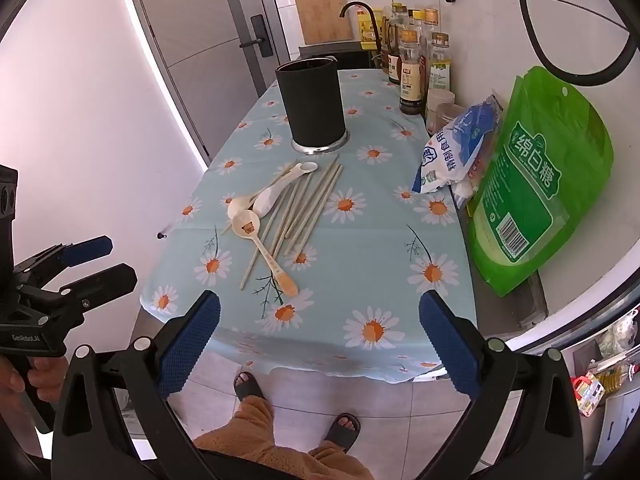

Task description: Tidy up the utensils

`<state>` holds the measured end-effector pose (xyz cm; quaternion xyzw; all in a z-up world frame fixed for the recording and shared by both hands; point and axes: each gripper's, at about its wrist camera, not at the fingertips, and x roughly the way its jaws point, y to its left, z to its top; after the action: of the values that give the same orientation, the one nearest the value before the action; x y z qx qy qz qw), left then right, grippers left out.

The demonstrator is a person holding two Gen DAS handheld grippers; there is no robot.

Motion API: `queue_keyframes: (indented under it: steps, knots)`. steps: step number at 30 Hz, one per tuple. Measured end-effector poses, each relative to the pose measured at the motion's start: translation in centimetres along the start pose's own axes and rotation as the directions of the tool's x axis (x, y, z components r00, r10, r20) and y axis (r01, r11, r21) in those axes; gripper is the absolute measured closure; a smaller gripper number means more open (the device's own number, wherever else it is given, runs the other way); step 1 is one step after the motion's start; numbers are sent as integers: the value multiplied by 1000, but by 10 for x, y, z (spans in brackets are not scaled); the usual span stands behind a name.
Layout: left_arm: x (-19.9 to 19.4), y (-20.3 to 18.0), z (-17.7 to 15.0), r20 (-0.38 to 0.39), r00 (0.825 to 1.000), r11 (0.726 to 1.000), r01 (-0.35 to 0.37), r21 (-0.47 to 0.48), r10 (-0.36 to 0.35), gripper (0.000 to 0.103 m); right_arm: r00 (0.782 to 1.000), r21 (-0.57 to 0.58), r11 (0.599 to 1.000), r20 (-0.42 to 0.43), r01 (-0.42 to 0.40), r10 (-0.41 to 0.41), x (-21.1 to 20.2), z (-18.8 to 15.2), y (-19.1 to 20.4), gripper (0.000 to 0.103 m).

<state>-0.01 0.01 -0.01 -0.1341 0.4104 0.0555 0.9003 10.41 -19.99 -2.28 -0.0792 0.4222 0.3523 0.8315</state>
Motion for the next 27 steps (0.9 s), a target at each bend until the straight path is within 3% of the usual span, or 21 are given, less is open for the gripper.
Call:
queue_keyframes:
  steps: [27]
  knots:
    - [5, -3, 3, -5, 1000, 1000, 11, -6, -11, 6, 1000, -17, 1000, -3, -2, 2, 1, 2, 1, 4]
